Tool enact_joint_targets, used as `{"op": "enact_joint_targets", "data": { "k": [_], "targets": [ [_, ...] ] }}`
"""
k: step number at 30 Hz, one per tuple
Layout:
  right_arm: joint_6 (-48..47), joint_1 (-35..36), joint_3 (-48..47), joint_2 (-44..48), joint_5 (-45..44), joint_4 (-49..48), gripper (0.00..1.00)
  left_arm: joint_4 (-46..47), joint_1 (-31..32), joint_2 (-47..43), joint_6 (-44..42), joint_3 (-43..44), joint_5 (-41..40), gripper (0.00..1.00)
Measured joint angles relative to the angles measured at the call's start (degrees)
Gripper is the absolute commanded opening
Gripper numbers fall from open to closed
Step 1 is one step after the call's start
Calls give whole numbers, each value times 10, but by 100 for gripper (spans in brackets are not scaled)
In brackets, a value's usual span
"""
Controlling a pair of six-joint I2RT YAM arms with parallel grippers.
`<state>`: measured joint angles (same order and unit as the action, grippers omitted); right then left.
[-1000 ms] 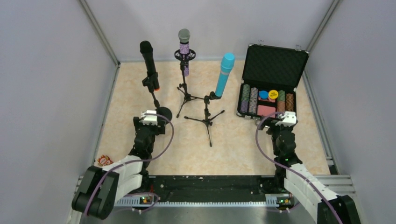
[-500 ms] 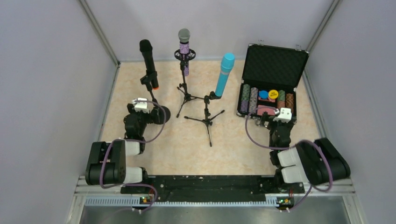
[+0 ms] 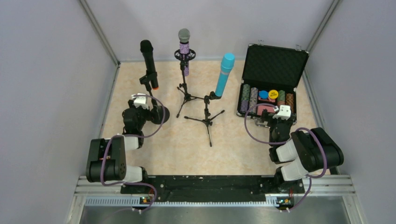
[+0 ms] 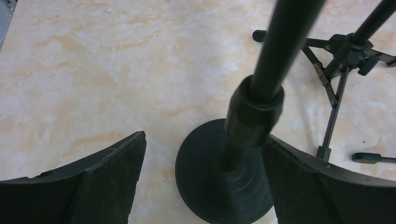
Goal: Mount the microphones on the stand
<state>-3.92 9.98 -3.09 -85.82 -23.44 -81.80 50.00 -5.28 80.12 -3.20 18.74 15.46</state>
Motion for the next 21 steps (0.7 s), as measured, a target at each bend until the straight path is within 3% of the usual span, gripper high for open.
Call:
{"op": "enact_joint_targets", "data": {
  "k": [16,21],
  "targets": [
    [0,0,0,0,2,0,99,19,0,-60,-12,-38,32,97],
    [0,0,0,0,3,0,99,73,0,-10,-8,-44,18,99]
  ]
}}
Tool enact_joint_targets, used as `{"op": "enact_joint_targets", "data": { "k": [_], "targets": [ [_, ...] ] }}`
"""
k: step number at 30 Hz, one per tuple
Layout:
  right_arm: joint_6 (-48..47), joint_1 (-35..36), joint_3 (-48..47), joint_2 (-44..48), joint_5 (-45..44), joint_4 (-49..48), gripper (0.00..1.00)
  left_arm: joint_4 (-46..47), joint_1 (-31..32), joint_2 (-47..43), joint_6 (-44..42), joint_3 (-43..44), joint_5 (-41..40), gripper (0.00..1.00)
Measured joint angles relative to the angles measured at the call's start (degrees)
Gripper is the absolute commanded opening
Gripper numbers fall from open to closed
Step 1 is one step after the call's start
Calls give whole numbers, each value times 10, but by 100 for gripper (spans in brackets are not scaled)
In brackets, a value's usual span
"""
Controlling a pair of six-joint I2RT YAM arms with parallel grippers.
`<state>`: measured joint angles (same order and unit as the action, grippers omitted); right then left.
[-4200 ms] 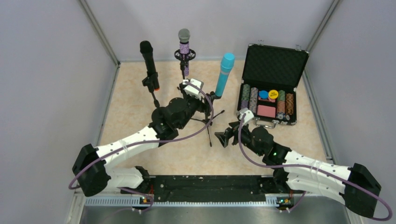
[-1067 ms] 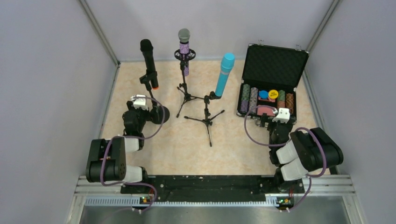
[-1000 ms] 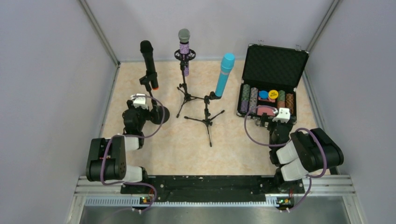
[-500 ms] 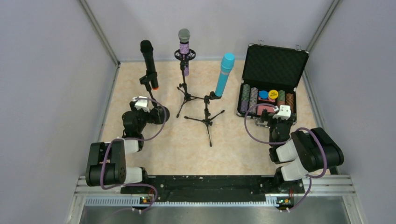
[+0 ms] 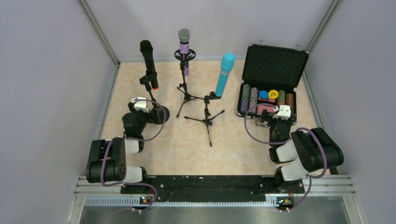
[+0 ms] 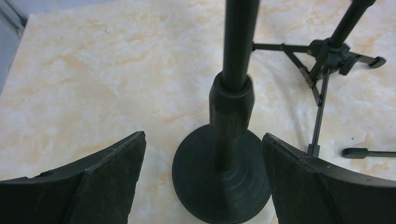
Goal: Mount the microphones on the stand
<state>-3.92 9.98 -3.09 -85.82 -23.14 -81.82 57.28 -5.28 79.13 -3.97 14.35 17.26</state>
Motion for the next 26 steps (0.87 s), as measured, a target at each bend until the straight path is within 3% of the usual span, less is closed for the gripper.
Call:
{"op": "enact_joint_targets", "data": {
  "k": [5,26],
  "targets": [
    [0,0,0,0,1,0,99,24,-1,40,13,2,-26,99],
    [0,0,0,0,1,0,99,-5,-2,47,35,17,-56,99]
  ]
}}
